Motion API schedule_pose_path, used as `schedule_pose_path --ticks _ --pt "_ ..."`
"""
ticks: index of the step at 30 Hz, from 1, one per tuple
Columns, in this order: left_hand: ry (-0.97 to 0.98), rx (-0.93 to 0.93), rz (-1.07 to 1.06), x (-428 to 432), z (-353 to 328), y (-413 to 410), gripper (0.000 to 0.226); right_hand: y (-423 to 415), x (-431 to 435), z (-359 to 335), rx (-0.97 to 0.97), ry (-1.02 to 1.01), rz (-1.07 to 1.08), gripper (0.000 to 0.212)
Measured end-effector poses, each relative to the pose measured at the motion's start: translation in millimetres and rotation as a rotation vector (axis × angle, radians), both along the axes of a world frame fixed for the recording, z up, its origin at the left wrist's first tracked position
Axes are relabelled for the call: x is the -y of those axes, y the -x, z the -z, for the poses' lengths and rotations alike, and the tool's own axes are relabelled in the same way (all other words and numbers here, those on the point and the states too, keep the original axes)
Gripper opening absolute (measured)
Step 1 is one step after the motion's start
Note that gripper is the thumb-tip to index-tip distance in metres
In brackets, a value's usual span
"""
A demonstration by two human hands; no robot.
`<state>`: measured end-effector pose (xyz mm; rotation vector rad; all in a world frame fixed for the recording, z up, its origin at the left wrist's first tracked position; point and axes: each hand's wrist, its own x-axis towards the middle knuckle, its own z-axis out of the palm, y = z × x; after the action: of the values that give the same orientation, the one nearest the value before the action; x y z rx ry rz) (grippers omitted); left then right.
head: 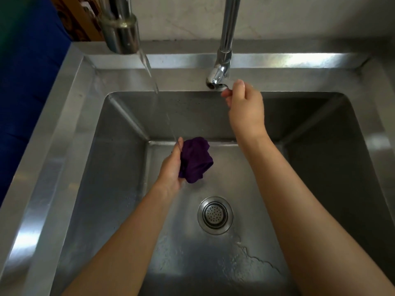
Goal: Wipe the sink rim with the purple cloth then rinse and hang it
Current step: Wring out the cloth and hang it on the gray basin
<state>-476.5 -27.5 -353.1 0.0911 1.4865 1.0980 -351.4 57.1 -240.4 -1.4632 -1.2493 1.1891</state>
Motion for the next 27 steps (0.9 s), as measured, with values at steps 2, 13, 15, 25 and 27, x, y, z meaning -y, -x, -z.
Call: schedule_pose_path --ticks 2,13,15,25,27 --pt "-0.019 -0.009 -0.003 0 2 2 0.04 -1 0 4 -0.086 0.035 -0.005 0.037" --pt "-0.034 -0.047 -0.054 1 4 5 0.047 -3 9 21 -0.265 0.058 -0.007 0.041" --pt "-0.021 -0.02 -0.085 -1 3 1 0.043 2 24 43 -0.119 0.009 -0.075 0.043" --pt "0.056 -0.04 -0.094 -7 3 -31 0.039 -1 66 101 0.55 -0.332 -0.552 0.064" --pt "0.069 -0.193 -0.116 -7 7 -34 0.044 -3 66 100 0.664 -0.375 -0.526 0.066"
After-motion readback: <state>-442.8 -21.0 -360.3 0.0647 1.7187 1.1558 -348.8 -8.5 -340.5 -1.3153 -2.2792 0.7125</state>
